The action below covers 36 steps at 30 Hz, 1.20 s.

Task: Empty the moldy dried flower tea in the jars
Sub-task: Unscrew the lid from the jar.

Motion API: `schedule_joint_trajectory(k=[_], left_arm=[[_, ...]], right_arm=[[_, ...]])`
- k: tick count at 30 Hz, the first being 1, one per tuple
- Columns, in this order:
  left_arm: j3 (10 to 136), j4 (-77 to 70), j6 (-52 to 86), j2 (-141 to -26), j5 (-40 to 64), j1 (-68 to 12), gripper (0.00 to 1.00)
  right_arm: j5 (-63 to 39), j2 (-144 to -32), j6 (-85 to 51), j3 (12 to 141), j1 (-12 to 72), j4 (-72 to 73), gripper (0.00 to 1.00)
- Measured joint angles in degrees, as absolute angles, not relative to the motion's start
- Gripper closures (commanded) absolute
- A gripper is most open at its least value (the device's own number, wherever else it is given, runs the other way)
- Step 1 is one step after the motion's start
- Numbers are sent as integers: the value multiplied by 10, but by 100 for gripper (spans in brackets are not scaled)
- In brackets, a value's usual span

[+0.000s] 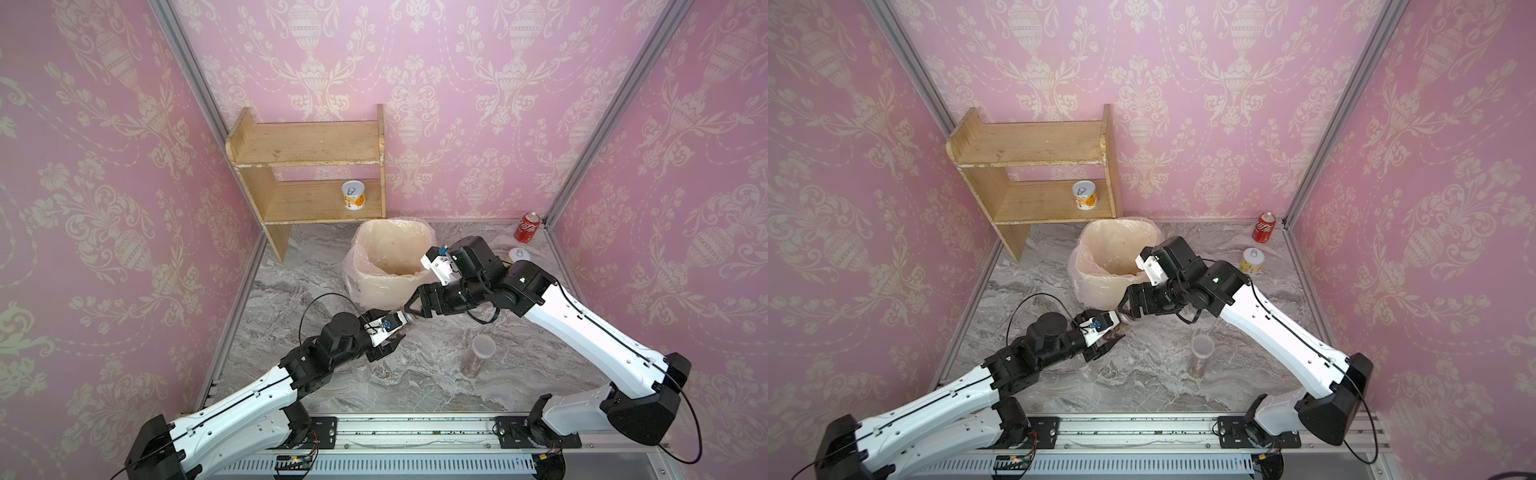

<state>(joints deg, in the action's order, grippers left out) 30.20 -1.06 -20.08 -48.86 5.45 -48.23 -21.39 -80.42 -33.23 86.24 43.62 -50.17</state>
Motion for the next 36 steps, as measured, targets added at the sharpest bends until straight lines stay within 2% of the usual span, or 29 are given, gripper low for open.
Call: schedule_joint_trajectory(k=[4, 8, 13, 23, 30, 33, 34, 36], left_arm=[[302, -7, -201, -489, 55, -482, 74], [302, -6, -201, -489, 55, -482, 74], [302, -6, -199, -488, 71, -482, 75], [294, -11, -139, -488, 179, -480, 74], [294, -34, -104, -507, 258, -466, 72], [293, -34, -99, -514, 276, -465, 72], [292, -34, -99, -514, 279, -465, 72], [291, -36, -99, -514, 280, -465, 72]], right_arm=[[-223, -813, -329, 862, 436, -500, 33], [-227, -813, -319, 863, 436, -500, 41], [-243, -834, -233, 897, 436, -538, 57], [-303, -901, 208, 1004, 430, -698, 56], [-292, -922, 384, 1054, 444, -759, 55], [-277, -921, 421, 1054, 457, -764, 48], [-274, -921, 426, 1054, 460, -764, 34], [-271, -918, 427, 1051, 463, -757, 24]])
